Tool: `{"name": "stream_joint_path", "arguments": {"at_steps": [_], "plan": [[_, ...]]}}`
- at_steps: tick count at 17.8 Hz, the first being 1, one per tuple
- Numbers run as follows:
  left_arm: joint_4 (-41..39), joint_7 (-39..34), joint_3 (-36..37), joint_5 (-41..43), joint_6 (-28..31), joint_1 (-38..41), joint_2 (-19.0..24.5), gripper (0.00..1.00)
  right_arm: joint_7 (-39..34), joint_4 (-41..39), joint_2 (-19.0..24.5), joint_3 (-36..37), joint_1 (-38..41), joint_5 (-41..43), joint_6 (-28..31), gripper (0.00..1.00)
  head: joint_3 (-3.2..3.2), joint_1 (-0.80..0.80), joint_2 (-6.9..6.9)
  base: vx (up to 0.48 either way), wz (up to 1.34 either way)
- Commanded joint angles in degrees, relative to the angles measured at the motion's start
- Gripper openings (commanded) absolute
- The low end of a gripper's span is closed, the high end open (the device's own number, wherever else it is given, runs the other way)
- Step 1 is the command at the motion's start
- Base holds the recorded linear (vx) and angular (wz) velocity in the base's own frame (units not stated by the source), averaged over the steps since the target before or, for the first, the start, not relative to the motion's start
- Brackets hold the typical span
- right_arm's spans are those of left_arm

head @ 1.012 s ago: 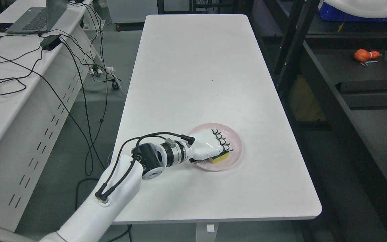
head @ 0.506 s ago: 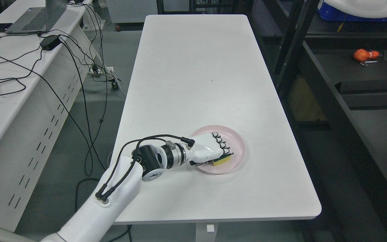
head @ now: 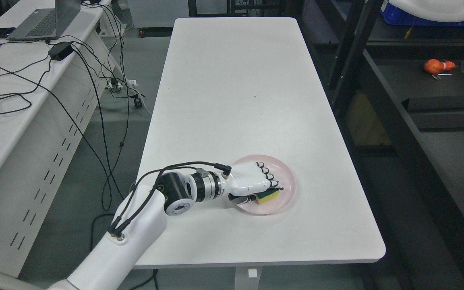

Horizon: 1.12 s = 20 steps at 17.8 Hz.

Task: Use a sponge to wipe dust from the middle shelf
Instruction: 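Close the left hand fingers around the sponge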

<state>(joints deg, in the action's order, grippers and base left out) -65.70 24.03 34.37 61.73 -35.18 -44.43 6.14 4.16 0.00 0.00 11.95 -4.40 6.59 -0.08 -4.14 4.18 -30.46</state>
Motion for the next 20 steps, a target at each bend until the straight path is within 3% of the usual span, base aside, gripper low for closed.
{"name": "stream_joint_path", "arguments": {"at_steps": [1,2,4,8,11,16,20], "plan": [[1.63,1.37,-3.78,-3.81,-1.65,-0.13,0.01,0.16,-0.03,-1.00,-1.00,0.00,0.01,0.00,4.13,1.00,0.00,0.00,0.00,0.000,0.00],[1.45,1.37,-3.87,-3.81,-1.56,-0.13,0.10,0.28,-0.03,-1.00,-1.00,0.00,0.01,0.00,4.21,1.00,0.00,0.00,0.00,0.000,0.00],[1.27,1.46,-4.31,-3.81,-1.47,-0.31,0.54,0.22,-0.03,-1.00,-1.00,0.00,0.00,0.00,4.13,1.00,0.00,0.00,0.00,0.000,0.00],[1.45,1.64,-5.72,-4.60,-2.88,-0.13,0.45,0.00,-0.03,-1.00,-1.00,0.00,0.01,0.00,4.13,1.00,0.00,0.00,0.00,0.000,0.00],[1.10,1.64,-6.86,-5.83,-3.14,-0.22,0.19,0.00,-0.03,-1.00,-1.00,0.00,0.01,0.00,4.13,1.00,0.00,0.00,0.00,0.000,0.00],[-5.04,0.67,-12.29,-15.30,-3.32,-1.10,0.71,0.00,-0.03,-1.00,-1.00,0.00,-0.08,0.00,4.13,1.00,0.00,0.00,0.00,0.000,0.00],[-11.20,-0.56,-17.84,-26.19,-6.38,-1.28,4.31,0.00,-0.03,-1.00,-1.00,0.00,0.01,0.00,4.13,1.00,0.00,0.00,0.00,0.000,0.00]]}}
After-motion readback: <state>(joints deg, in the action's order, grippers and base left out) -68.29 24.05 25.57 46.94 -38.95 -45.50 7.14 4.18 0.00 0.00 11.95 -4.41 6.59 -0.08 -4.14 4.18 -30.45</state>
